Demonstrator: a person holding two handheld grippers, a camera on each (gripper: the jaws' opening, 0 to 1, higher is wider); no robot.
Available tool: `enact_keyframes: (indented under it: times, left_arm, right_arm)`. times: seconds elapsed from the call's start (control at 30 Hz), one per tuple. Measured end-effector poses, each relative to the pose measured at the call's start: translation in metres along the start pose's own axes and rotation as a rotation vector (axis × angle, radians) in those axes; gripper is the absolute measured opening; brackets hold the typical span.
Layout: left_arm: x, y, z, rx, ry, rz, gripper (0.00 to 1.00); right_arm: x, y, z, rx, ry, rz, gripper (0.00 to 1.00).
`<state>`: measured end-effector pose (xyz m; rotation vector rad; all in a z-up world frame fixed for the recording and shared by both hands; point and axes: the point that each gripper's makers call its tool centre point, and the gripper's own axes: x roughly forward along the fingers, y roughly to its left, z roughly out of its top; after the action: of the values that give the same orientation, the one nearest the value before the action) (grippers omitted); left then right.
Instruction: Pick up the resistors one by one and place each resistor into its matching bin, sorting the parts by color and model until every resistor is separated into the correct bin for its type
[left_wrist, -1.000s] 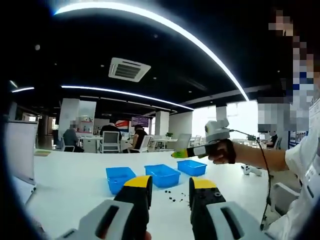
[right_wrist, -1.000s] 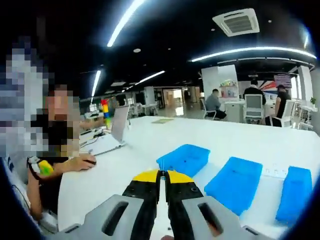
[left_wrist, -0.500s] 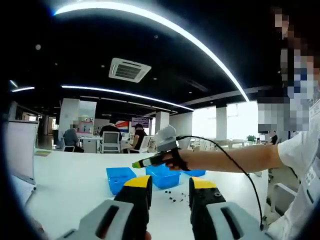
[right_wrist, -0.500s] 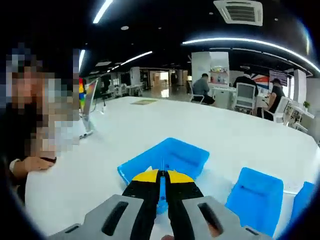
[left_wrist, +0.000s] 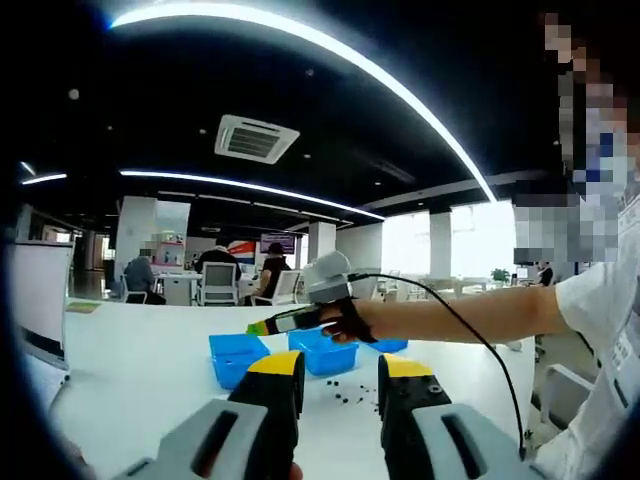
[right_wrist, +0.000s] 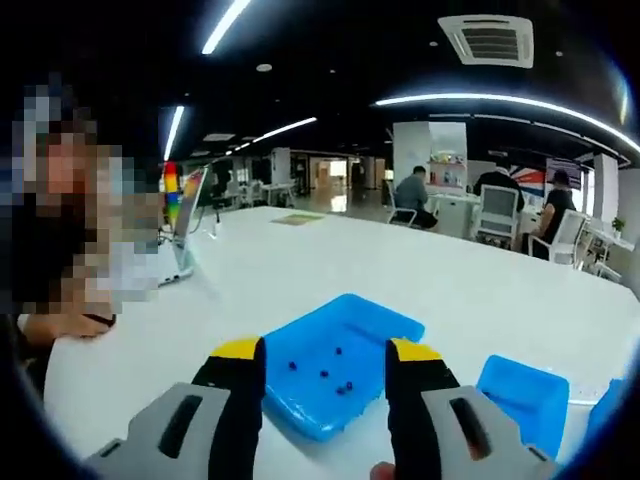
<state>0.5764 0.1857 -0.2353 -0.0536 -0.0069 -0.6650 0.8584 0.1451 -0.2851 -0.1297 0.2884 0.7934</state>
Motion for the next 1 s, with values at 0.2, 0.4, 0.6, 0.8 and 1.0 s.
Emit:
enact_keyframes:
  times: [0.2, 0.4, 0.6, 0.8, 1.0]
  left_arm:
    - [0.0, -0.001, 0.0, 0.003, 0.001, -0.002, 0.31]
    - [0.0, 0.0, -0.001, 0.002, 0.006, -0.001, 0.31]
    - [0.001, 0.0, -0.001, 0.006, 0.011, 0.001, 0.31]
    - [0.002, -0.001, -0.003, 0.007, 0.017, 0.002, 0.31]
    - [0.005, -0.005, -0.007, 0.011, 0.032, -0.002, 0.31]
  right_arm:
    - [-0.033, 0.007, 0.008, 0.019, -0.057, 0.013, 0.46]
    - [-0.085, 0.01, 0.015, 0.027, -0.127, 0.027, 0.44]
    - [-0.155, 0.025, 0.022, 0.063, -0.215, 0.076, 0.43]
    - [-0.236, 0.049, 0.012, -0.034, -0.285, 0.069, 0.43]
    - [-0.299, 0.053, -0.014, -0.046, -0.29, 0.03, 0.44]
